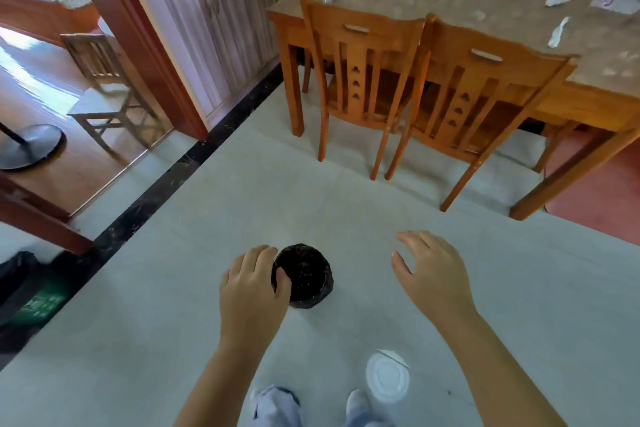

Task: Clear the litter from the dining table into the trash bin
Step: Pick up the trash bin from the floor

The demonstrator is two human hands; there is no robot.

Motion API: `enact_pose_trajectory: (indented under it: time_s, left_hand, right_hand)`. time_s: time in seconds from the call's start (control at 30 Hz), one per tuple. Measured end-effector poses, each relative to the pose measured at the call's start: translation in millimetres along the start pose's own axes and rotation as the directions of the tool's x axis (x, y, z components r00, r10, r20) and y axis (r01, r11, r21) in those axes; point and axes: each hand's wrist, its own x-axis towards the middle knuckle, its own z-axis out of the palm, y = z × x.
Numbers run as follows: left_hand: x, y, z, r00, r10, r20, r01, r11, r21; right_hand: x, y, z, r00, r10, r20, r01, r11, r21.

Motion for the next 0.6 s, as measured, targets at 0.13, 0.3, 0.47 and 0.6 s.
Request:
enact_pose_trajectory:
  time_s: [0.13, 0.3, 0.47, 0.6]
  left_hand:
    - [36.8, -63.0, 25.6, 0.994, -0.057, 0.089, 0.059, 0.998, -0.019]
    - [94.0, -152.7, 69.8, 0.970, -0.065, 0.235, 0.067, 0.998, -0.001]
    - [132.8, -227.9, 157.0, 0.921, -0.143, 0.362, 0.159, 0.987, -0.012]
    - [138.2, -281.9, 250.9, 0.797, -0.407, 0.447, 0.465, 0.885, -0.022]
  right_hand:
    - [40.4, -28.5, 52.1, 0.996, 0.054, 0.068, -0.052, 0.998, -0.022]
    - [86.4, -70.5, 137.9, 0.978, 0.175, 0.112, -0.180, 0.983, 0.036]
    - [124.5, -78.6, 243.5, 0.958, 0.243, 0.152, -0.260, 0.960, 0.107]
    - [138.4, -59.8, 338.1, 0.939, 0.249, 0.236, -0.280, 0.954, 0.106]
